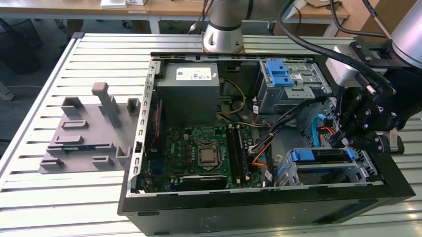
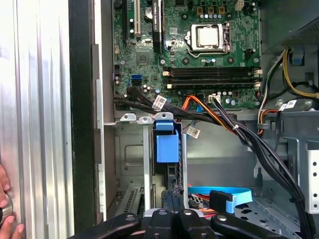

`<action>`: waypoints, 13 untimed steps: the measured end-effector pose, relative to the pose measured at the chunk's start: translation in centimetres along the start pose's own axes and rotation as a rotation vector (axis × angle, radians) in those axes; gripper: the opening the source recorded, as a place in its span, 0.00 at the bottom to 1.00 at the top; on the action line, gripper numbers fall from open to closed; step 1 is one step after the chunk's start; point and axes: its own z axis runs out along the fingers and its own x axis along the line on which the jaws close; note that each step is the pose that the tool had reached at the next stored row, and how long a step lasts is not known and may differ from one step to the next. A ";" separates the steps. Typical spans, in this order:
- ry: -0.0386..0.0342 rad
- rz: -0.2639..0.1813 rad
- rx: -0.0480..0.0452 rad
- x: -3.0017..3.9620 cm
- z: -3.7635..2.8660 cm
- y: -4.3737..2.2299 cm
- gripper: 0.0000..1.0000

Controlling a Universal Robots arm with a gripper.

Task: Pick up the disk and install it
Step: 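Insert the first disk wire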

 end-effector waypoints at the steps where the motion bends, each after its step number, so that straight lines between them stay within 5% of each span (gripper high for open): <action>1: -0.0013 0.000 -0.0001 0.00 -0.01 0.00 0.11; 13: -0.0079 0.000 0.0002 -0.09 -0.32 -0.30 0.11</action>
